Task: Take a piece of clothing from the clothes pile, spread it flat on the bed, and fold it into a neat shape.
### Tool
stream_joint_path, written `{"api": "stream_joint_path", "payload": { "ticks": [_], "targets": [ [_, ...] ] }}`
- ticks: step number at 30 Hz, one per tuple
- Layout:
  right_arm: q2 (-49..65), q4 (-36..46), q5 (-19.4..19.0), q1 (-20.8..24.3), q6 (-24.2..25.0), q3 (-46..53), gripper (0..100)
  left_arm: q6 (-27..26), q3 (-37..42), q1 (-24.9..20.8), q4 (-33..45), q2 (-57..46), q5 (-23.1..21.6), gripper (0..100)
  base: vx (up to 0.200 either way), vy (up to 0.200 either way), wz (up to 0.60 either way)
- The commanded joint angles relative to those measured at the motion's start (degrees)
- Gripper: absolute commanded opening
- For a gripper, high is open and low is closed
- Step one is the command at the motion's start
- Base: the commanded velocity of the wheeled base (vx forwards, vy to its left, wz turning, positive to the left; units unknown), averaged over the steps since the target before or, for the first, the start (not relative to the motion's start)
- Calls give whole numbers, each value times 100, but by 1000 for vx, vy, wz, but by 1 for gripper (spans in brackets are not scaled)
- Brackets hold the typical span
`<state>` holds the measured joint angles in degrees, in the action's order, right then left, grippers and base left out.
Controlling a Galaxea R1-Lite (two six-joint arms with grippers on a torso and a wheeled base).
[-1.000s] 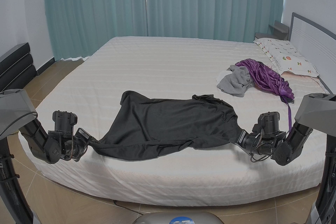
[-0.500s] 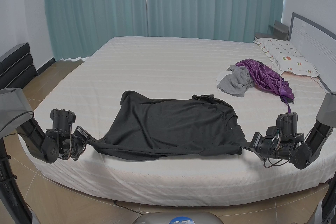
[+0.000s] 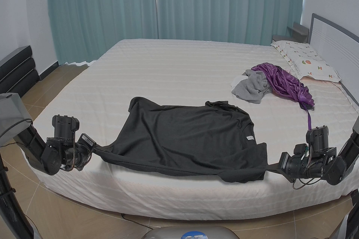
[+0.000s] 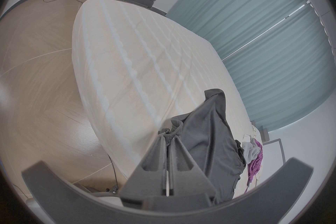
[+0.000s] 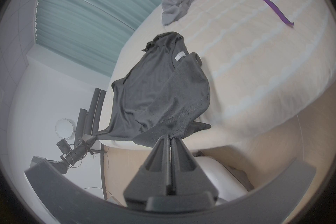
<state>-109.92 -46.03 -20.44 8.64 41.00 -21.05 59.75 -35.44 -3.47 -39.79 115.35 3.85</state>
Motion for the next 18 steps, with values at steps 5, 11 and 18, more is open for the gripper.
{"api": "stream_joint_path", "payload": {
  "ticks": [5,11,18],
  "targets": [
    [-29,376,5,-3,-136,49,0,2,63,-83,-2,-74,1,0,0,0,0],
    [-601,420,5,6,-373,-285,100,-7,90,-136,-2,-21,1,0,0,0,0],
    [-1101,376,76,-47,-364,-804,100,-7,81,-136,-2,-3,1,0,0,0,0]
  ]
}}
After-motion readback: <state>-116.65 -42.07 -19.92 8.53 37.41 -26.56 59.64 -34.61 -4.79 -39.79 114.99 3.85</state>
